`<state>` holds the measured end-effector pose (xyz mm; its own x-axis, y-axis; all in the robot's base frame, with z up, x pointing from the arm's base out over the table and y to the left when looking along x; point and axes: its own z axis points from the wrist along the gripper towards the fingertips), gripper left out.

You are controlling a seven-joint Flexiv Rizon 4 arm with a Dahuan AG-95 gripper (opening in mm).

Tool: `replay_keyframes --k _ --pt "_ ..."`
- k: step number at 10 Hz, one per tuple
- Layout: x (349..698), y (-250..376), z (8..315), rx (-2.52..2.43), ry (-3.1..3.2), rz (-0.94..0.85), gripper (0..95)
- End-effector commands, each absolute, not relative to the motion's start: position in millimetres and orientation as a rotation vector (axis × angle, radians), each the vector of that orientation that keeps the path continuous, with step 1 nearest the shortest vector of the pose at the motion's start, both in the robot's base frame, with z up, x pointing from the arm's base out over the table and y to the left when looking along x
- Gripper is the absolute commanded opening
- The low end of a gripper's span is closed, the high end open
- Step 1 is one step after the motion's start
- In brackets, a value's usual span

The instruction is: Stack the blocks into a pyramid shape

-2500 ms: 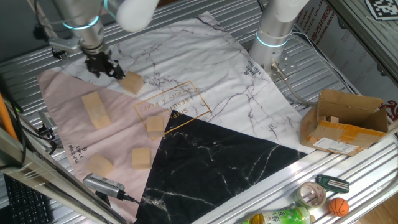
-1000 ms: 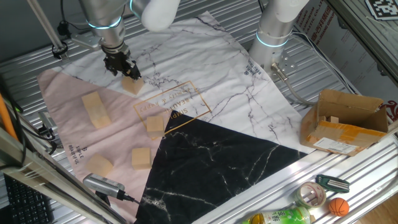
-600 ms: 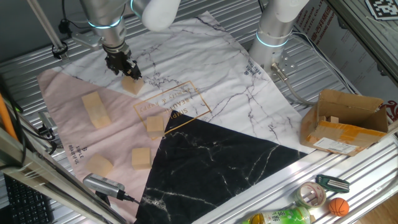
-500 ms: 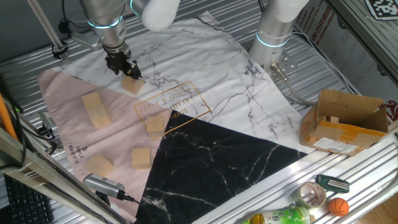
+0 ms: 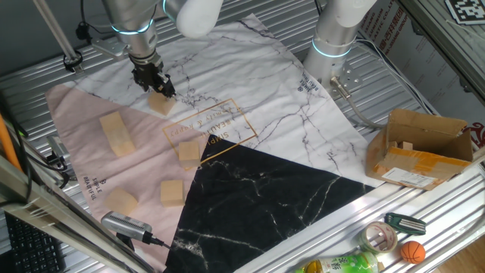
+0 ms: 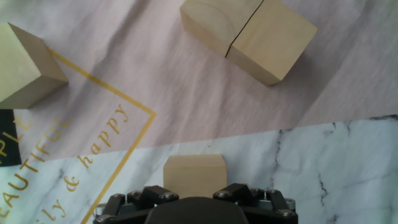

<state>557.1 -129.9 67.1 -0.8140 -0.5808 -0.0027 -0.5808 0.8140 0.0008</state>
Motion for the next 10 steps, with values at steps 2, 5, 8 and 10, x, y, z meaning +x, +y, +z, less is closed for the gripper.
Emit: replay_keyframes --k 2,5,8,10 --pt "558 -131 65 -0.96 2.989 0.002 76.0" --pt "557 -132 62 -0.96 2.988 0.003 76.0" --pt "557 -134 59 -0.96 2.985 0.004 76.0" --pt "557 -135 56 -0.961 2.982 0.007 76.0"
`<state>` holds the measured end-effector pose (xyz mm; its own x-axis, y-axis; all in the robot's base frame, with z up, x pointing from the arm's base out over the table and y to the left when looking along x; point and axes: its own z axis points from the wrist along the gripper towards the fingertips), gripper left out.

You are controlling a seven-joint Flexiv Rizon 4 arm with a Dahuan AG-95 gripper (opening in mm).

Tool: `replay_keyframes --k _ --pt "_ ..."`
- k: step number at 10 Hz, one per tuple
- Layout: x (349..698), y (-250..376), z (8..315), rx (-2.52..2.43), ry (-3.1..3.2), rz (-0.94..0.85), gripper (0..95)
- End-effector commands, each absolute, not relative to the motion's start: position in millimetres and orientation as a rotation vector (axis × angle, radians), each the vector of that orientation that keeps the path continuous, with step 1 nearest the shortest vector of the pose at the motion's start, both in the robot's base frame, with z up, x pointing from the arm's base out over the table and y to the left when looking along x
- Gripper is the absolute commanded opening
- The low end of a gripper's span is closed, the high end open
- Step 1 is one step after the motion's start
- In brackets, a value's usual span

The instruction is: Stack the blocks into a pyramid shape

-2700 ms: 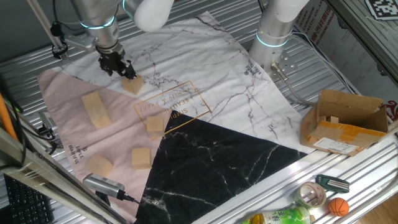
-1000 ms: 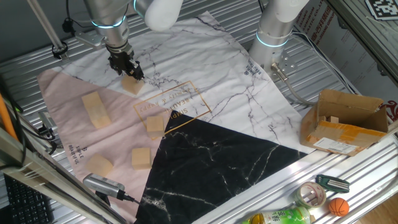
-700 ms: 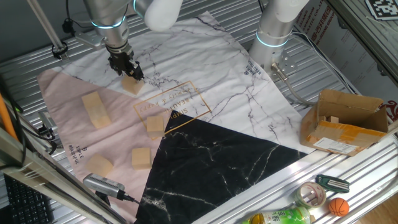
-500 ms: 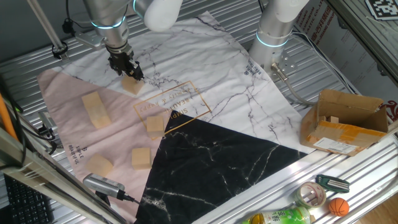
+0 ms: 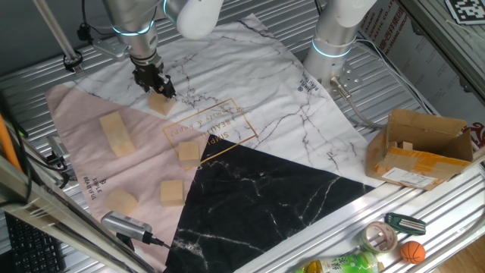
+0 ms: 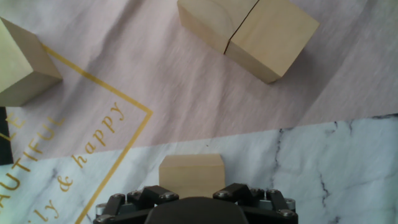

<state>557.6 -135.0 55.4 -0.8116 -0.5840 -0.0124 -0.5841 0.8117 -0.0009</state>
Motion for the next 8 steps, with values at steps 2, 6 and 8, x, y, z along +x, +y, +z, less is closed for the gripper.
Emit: replay_keyframes --k 2,6,8 --pt "556.5 -134.8 54.8 -0.96 2.981 0.008 76.0" --pt "557.2 -135.2 53.4 -0.957 2.981 0.011 76.0" --pt "557.7 -136.4 50.8 -0.957 2.979 0.012 76.0"
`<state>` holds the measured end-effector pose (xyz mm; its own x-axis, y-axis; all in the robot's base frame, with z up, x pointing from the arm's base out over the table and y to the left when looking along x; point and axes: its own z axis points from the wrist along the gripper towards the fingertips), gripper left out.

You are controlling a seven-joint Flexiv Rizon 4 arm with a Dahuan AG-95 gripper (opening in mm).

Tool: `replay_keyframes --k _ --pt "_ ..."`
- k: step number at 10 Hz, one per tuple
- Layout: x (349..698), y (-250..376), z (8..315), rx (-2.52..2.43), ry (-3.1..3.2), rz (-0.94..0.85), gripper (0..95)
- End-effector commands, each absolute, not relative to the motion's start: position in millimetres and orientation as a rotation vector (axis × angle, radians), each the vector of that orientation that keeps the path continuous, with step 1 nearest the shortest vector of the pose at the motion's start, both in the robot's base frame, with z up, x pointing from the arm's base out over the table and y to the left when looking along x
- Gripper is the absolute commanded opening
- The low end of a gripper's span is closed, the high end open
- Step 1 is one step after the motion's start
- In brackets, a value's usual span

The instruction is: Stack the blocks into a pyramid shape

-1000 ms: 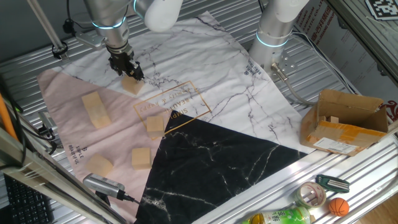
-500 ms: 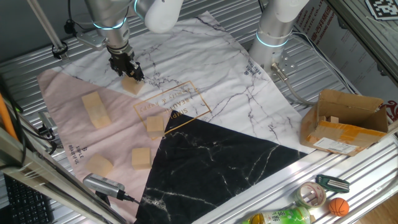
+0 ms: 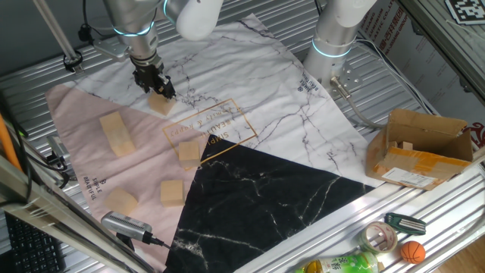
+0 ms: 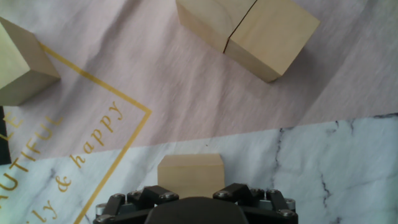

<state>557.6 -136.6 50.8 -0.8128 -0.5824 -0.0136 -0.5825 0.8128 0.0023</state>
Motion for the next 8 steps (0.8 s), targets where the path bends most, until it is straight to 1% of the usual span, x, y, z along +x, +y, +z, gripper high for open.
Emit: replay_keyframes --k 1,8 --pt "557.9 -136.8 49.8 -0.955 2.979 0.012 76.0" --pt "558.5 -136.6 49.3 -0.944 2.982 0.012 76.0"
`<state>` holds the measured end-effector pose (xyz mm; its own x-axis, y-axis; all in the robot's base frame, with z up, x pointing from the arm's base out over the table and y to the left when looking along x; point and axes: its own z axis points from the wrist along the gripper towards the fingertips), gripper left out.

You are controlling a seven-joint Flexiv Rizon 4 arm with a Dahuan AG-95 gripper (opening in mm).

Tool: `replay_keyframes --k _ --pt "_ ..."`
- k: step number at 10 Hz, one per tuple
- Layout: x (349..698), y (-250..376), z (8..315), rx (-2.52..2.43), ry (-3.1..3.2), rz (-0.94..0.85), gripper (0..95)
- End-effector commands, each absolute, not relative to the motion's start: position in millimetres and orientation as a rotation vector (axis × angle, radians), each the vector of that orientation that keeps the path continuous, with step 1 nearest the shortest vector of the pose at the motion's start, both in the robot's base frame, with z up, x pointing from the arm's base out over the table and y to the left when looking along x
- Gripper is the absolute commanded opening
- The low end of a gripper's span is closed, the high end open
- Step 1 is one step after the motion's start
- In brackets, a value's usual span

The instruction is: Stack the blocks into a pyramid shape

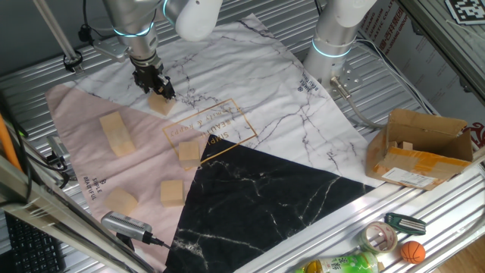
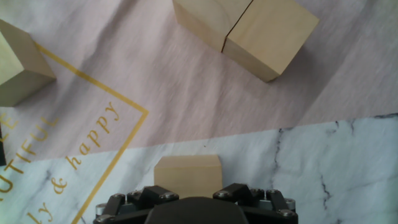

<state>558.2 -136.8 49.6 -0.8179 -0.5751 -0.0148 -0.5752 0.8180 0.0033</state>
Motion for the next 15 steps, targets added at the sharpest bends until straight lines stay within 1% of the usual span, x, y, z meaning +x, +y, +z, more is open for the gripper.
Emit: replay_keyframes --k 1,15 --pt "559.3 -136.2 48.9 -0.942 2.983 0.012 76.0" --pt "565.7 -133.0 44.7 -0.932 2.987 0.014 76.0"
